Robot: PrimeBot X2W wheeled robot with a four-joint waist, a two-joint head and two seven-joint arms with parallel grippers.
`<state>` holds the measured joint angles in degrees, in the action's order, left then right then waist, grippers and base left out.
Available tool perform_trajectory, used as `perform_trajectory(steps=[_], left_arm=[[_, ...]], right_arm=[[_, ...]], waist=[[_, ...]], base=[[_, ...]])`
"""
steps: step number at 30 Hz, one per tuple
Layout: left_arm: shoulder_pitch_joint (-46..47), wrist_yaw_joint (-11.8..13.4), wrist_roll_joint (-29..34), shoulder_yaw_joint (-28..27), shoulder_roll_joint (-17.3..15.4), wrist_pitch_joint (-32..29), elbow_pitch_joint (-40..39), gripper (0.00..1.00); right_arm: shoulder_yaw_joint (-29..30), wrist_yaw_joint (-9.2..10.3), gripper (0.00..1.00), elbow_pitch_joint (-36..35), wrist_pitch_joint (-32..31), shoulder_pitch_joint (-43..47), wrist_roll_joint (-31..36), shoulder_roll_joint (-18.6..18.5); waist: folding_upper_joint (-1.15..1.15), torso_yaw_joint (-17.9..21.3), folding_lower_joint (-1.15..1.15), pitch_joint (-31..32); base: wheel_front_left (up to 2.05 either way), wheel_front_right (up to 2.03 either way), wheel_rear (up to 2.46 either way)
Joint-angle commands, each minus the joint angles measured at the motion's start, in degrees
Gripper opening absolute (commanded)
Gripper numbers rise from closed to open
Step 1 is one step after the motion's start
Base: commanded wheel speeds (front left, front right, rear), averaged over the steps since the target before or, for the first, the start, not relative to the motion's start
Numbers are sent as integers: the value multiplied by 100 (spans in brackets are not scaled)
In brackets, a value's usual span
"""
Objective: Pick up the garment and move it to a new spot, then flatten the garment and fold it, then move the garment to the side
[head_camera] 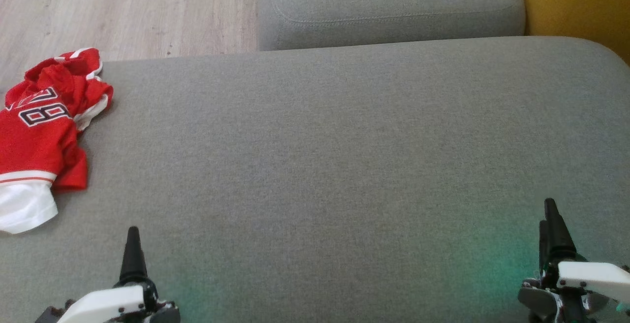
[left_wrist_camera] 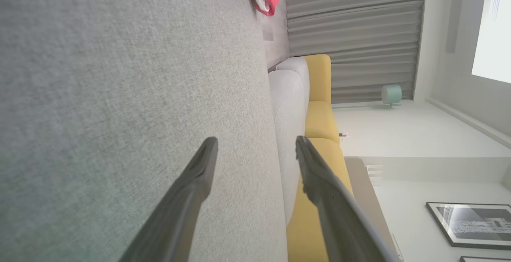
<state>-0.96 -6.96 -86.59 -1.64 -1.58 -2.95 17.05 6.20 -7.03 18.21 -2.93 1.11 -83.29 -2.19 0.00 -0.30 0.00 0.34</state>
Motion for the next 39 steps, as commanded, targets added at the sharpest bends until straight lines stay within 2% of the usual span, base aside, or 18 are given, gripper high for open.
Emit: perform_trajectory(steps=[1,20,39], left_arm=[[215,59,225,34,-52,63,-292,100],[78,224,2184,458,-67,387,-640,100],[-109,308,3722,622,-81,693,-632,100]], right_arm=[[-37,-9,100,-269,73,-157,245,-23],[-295,-16,100,-595,395,-14,1919,-32],[-484,-22,100,-504,698,89,3342,-40]], waist=[[0,-5,0,0],[0,-55,0,7],[0,-92,0,73]], base=[[0,0,0],[0,0,0],[0,0,0]])
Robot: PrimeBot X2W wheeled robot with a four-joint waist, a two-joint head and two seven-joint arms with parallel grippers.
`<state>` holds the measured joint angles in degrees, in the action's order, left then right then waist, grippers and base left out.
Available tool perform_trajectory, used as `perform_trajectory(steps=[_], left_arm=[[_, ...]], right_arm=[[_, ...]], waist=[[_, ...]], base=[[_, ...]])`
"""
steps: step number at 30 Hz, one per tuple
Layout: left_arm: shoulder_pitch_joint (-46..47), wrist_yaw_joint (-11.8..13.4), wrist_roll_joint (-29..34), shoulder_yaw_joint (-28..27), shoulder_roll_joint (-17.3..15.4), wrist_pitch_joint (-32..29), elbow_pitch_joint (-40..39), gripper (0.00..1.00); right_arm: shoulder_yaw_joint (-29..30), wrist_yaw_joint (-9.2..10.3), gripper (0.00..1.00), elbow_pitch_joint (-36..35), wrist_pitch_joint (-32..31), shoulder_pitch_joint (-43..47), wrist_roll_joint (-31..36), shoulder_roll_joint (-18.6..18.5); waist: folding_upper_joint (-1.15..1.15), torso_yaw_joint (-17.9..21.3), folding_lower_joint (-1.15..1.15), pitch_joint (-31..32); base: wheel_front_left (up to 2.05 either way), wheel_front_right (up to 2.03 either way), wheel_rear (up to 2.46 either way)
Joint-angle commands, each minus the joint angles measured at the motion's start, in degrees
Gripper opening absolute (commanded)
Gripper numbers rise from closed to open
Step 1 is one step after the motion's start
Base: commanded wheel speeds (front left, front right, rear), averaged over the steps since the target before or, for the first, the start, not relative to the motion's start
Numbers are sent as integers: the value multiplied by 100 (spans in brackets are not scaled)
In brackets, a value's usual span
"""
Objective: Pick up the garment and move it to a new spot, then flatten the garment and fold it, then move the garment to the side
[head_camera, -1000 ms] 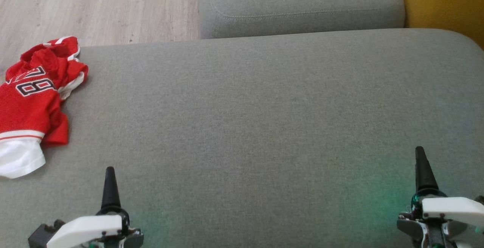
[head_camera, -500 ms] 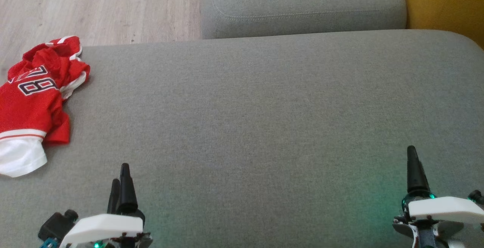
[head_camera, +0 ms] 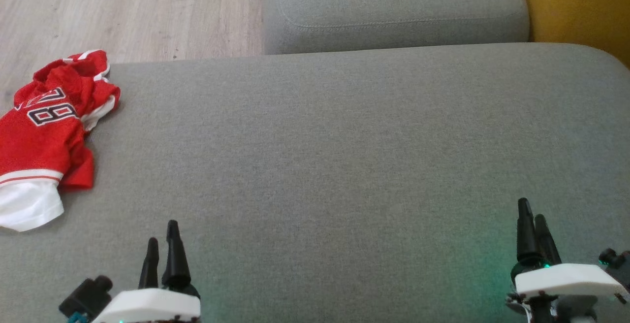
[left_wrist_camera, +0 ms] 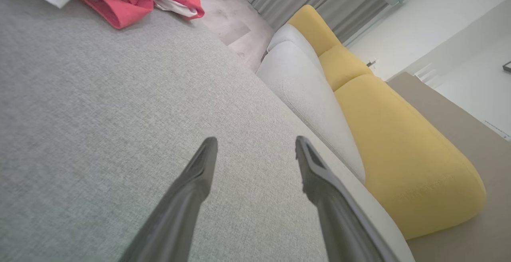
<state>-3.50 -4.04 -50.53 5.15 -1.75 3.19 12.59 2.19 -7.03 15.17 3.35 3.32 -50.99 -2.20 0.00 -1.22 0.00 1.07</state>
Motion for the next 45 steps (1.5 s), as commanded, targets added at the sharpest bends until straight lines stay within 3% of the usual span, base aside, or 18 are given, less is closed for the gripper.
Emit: perform_trajectory(steps=[1,45], left_arm=[[139,19,190,-52,-65,95,-183,100],[-27,159,3138,303,-98,844,239,100]], right_arm=[[-95,-23,100,-200,88,-127,194,-39],[-642,-39,100,7,831,-106,3555,-59]], waist=[[0,-3,0,4],[0,-160,0,126]], base=[[0,0,0],[0,0,0]])
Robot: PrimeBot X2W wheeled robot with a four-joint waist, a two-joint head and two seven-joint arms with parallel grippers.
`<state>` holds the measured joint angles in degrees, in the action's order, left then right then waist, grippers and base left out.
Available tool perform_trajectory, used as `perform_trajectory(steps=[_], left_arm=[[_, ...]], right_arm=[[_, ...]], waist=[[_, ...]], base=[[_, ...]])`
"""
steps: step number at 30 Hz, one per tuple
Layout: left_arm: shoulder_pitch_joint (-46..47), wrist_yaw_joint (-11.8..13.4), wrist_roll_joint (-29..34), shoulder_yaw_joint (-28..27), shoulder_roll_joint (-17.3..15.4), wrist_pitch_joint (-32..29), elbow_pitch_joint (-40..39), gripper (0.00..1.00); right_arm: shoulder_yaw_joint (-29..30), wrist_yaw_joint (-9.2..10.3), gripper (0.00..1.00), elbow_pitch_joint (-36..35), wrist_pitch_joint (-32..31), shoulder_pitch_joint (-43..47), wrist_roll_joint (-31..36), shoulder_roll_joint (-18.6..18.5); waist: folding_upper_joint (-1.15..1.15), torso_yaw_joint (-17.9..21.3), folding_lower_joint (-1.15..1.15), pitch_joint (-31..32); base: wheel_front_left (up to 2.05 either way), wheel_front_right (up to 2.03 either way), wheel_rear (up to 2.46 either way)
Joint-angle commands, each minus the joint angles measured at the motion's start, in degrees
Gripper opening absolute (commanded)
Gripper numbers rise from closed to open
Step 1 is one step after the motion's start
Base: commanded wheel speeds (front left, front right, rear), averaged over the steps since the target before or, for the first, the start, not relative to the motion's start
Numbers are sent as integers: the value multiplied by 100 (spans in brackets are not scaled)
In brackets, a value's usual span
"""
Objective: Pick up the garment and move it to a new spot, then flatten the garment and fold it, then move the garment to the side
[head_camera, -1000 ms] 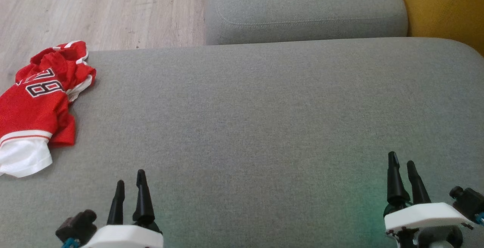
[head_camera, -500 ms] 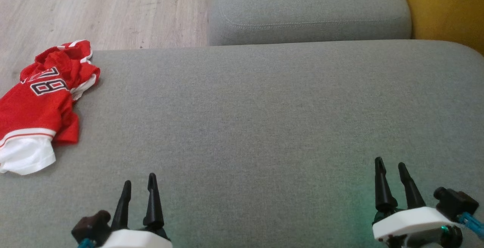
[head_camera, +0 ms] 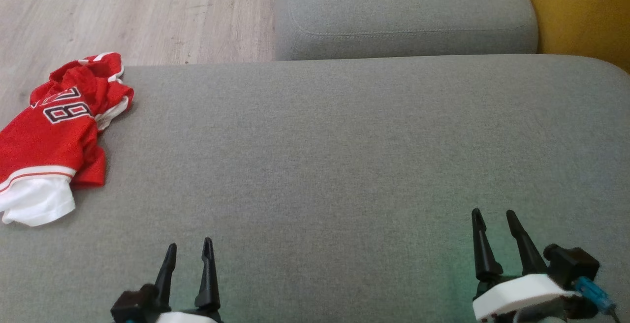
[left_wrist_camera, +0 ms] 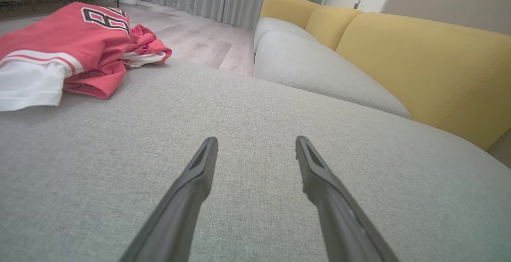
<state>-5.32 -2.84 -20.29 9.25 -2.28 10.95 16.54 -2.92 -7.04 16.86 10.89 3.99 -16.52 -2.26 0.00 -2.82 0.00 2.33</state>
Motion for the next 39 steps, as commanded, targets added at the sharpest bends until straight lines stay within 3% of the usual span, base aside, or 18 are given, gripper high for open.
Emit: perform_trajectory(steps=[1,20,39], left_arm=[[152,43,173,-104,-46,86,-149,100],[102,134,1317,25,-60,405,-92,100],[145,124,1193,-12,-60,405,86,100]], right_arm=[[-141,-38,100,-159,94,-170,185,-54],[-286,-45,100,-93,411,-157,1525,-62],[-262,-45,100,9,411,-179,1427,-62]], waist=[[0,-5,0,1],[0,-81,0,23],[0,-78,0,46]], base=[[0,0,0],[0,0,0],[0,0,0]])
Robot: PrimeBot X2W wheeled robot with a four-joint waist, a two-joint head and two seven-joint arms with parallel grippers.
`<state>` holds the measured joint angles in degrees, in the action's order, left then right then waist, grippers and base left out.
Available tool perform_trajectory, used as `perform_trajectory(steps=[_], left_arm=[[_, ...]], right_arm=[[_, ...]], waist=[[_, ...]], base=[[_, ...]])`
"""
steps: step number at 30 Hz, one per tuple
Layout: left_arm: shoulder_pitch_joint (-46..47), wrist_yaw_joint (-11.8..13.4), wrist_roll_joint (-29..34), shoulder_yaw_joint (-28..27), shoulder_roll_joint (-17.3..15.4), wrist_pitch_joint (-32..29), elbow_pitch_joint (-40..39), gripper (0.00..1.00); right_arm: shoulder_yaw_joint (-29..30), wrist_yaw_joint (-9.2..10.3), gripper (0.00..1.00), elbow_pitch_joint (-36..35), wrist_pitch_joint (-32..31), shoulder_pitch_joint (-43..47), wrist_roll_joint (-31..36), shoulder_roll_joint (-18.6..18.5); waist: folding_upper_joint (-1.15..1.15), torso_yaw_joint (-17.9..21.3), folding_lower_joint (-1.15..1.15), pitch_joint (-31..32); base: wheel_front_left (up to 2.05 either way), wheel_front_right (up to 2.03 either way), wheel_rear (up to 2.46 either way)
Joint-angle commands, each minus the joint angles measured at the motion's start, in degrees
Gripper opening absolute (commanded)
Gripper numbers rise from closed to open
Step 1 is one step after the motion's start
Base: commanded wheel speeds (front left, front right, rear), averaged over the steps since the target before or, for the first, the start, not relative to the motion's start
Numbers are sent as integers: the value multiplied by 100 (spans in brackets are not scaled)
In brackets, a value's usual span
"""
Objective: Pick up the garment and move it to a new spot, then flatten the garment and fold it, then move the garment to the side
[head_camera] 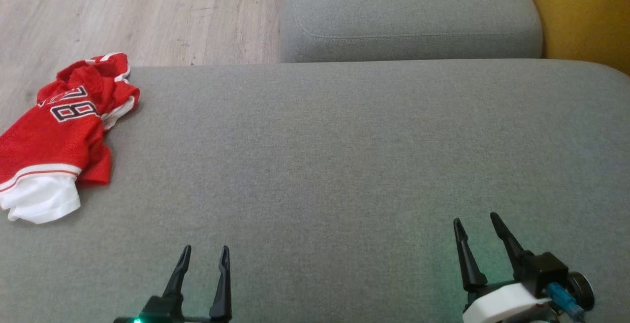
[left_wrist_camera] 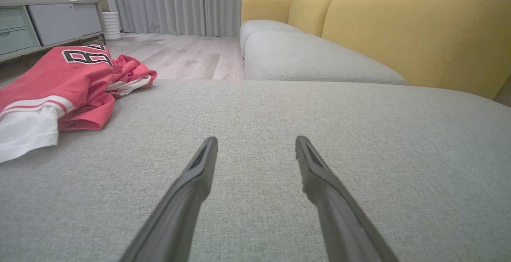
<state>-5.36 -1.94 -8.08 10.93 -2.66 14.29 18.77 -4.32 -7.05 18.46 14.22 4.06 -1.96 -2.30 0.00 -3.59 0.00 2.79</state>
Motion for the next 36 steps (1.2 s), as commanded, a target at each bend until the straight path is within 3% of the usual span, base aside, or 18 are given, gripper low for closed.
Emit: perform_trajectory(steps=[1,11,25,36], left_arm=[[152,33,-33,-183,-22,71,-130,100],[220,20,-51,-175,-22,71,-92,100],[302,92,-59,-361,-138,71,-285,100],[307,132,-102,-482,-162,71,-398,100]], right_arm=[[-119,-44,100,-150,78,-189,-31,-57],[-25,-44,100,-191,78,-141,-83,-57],[-12,-44,100,-301,78,-249,-184,-57],[-116,-44,100,-269,78,-368,-189,-57]], waist=[[0,-2,0,3],[0,-202,0,19],[0,-1627,0,-108],[0,-2048,0,-206]], base=[[0,0,0],[0,0,0],[0,0,0],[0,0,0]])
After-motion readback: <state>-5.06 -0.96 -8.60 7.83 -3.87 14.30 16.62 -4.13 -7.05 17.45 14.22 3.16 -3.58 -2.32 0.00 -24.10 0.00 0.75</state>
